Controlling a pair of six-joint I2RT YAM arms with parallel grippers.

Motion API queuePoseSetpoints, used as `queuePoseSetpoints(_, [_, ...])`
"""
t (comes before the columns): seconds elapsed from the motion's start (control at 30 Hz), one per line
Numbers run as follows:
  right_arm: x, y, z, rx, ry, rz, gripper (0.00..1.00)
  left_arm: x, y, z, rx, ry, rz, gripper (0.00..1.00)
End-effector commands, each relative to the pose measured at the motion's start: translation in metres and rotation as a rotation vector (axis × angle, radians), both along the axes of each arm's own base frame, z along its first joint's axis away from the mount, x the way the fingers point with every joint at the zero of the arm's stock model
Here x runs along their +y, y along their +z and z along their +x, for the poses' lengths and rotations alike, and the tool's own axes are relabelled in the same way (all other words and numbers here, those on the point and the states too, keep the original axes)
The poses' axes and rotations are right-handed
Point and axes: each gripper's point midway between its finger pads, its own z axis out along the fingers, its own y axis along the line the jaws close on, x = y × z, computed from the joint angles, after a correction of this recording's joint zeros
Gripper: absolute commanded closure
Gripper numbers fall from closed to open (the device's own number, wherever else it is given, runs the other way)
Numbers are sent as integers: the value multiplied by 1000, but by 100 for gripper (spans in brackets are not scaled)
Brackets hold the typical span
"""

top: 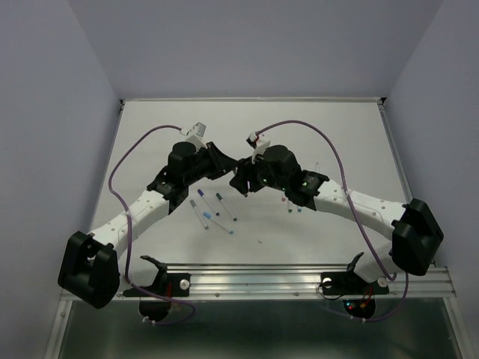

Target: Open the pen caps

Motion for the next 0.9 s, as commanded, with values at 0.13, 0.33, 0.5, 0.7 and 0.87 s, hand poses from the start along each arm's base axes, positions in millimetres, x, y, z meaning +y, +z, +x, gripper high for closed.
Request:
queuePoseSetpoints(0.13, [17, 26, 16, -81, 23, 44, 82, -5, 35, 4, -90, -7, -36, 100])
queuePoseSetpoints(0.33, [11, 6, -5, -35, 92, 32, 99, 7, 49, 25, -122, 91, 8, 100])
queuePoseSetpoints(0.5, [-2, -29, -50, 121, 166, 76, 99, 69, 60, 85, -129, 316, 68, 100])
queuePoseSetpoints(0.7, [-29, -64, -98, 266, 179, 100, 99, 143, 71, 136, -131, 517, 152, 100])
queuePoseSetpoints(0.87, [-49, -62, -81, 199, 36, 74, 99, 173, 63, 145, -92, 567, 192, 100])
